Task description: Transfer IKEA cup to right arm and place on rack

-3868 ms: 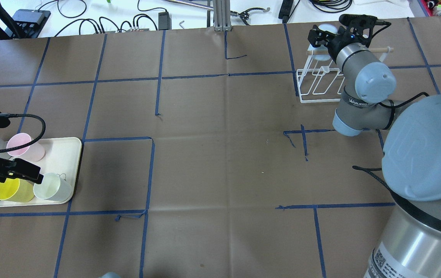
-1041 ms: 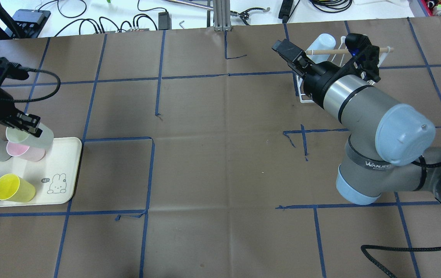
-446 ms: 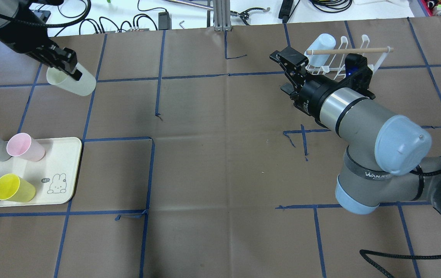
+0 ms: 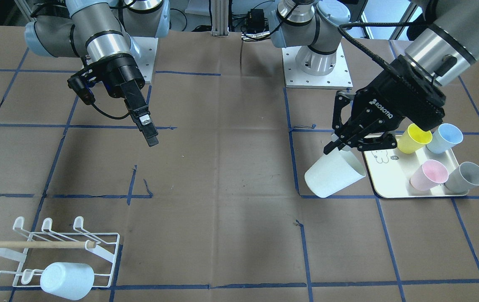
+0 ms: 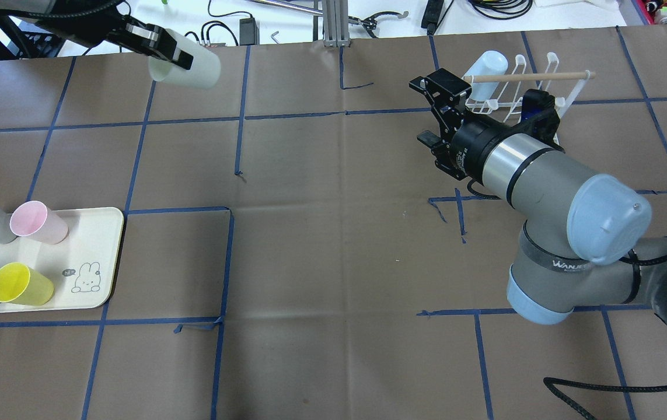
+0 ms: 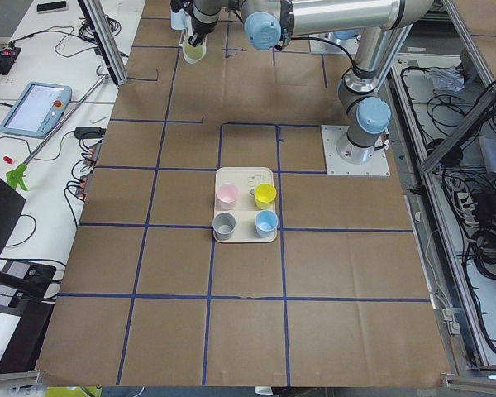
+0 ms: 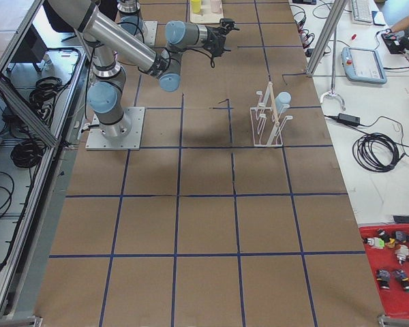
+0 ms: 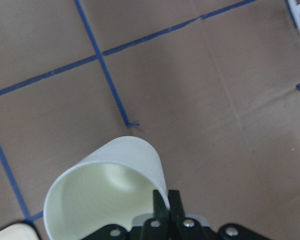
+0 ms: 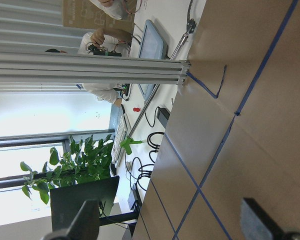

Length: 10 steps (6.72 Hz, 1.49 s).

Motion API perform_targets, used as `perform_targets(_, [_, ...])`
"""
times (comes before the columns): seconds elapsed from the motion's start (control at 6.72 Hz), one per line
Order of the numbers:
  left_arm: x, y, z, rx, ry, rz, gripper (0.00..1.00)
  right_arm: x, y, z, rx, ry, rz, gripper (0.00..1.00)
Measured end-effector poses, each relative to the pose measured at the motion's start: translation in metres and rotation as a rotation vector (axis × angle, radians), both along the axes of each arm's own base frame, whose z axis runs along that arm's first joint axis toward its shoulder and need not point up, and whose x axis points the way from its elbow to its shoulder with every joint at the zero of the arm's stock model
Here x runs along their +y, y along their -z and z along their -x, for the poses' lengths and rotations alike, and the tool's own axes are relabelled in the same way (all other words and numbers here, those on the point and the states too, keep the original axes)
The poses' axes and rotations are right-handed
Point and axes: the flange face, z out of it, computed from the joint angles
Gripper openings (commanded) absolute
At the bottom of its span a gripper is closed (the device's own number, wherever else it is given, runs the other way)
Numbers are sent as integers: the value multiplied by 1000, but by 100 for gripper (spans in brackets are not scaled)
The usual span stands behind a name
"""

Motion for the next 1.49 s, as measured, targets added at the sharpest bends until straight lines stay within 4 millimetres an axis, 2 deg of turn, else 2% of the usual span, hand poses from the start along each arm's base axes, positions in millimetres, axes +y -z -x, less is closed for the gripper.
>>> perform_targets(0.3, [8,28,39,85,59,222,0,-1,3,-1,-36,12,-39,100])
perform_targets(0.6, [34,62,78,147,73,356,0,0,6,-7,-82,16,-93,100])
perform_targets(0.74, [54,83,93,185,91,399,0,1,7,-11,-100,17,-109,100])
perform_targets(1.19, [113,128,110,337,65,456,1,2,6,-22,-170,30,-155,100])
perform_targets(1.49, [134,136,120,375,81,446,1,5,2,-44,-202,-3,-174,100])
